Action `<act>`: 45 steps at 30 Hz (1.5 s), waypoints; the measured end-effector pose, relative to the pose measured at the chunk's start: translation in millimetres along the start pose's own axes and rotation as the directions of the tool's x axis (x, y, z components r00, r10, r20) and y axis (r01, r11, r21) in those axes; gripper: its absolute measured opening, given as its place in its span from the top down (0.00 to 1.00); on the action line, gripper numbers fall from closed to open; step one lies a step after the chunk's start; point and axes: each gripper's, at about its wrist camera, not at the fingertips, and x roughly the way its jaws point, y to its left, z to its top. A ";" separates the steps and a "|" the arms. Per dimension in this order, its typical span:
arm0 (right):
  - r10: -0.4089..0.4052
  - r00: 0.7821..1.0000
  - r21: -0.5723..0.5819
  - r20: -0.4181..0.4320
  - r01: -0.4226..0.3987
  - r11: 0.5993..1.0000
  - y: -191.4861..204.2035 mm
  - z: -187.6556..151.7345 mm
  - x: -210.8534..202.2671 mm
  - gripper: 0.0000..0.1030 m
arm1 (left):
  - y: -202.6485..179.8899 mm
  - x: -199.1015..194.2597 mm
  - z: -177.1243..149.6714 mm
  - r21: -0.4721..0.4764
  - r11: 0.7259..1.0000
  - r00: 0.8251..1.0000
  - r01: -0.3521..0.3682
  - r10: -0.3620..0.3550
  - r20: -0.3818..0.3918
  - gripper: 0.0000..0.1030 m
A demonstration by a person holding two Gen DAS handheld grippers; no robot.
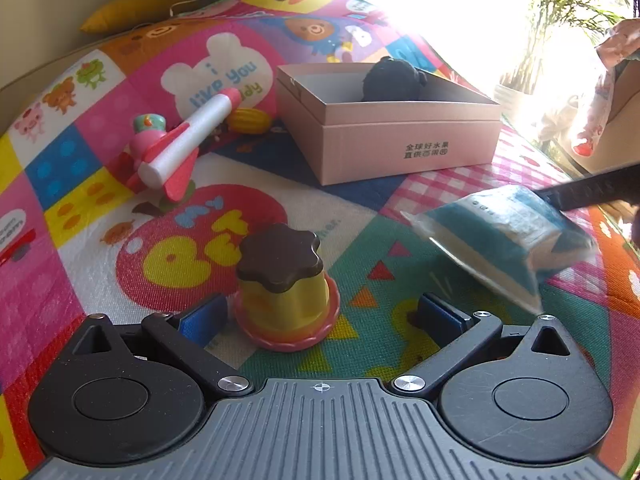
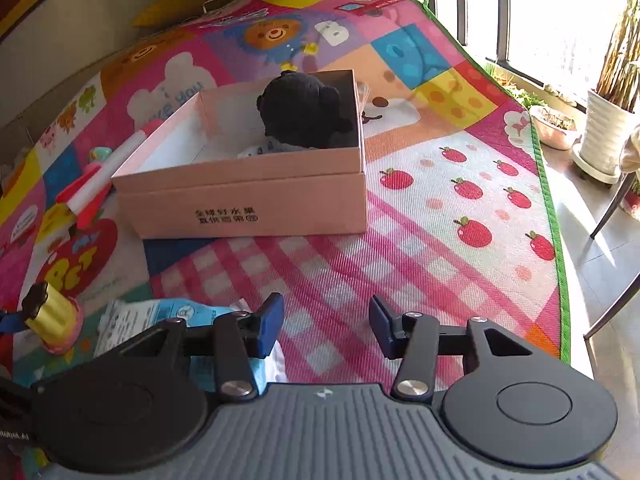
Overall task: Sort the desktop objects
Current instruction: 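Close the left tool on the yellow pudding toy while the right tool holds the packet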
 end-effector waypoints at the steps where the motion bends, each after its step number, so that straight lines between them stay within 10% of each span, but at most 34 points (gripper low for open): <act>1: 0.010 1.000 -0.019 -0.007 -0.010 1.000 2.9 -9.9 -10.1 0.54 | 0.1 0.0 0.0 0.000 1.000 1.000 0.000 0.000 0.000 0.00; 8: 0.216 0.975 -0.126 -0.050 -0.220 0.967 33.9 -50.8 -67.0 0.51 | 0.2 -0.1 -0.2 -0.001 1.000 1.000 0.001 -0.001 0.000 0.00; 12: 0.246 0.968 -0.161 0.042 -0.236 0.958 44.8 -42.1 -86.7 0.26 | 0.3 -0.6 -1.0 0.000 1.000 1.000 -0.001 0.001 -0.001 0.00; 24: 0.330 0.944 0.012 -0.005 -0.330 0.944 67.8 -20.8 -30.5 0.24 | 10.8 -18.5 -18.1 0.036 0.999 0.999 0.037 -0.038 0.013 0.00; 31: 0.144 0.989 -0.028 0.041 -0.143 0.989 59.8 -29.8 -32.3 0.44 | 11.7 -13.1 -10.7 0.033 0.999 0.999 0.032 -0.032 -0.002 0.00; 45: 0.017 0.989 -0.125 0.147 0.002 0.992 65.0 -58.8 -23.6 0.25 | 18.2 2.7 3.1 -0.017 0.999 0.999 -0.031 0.031 -0.007 0.00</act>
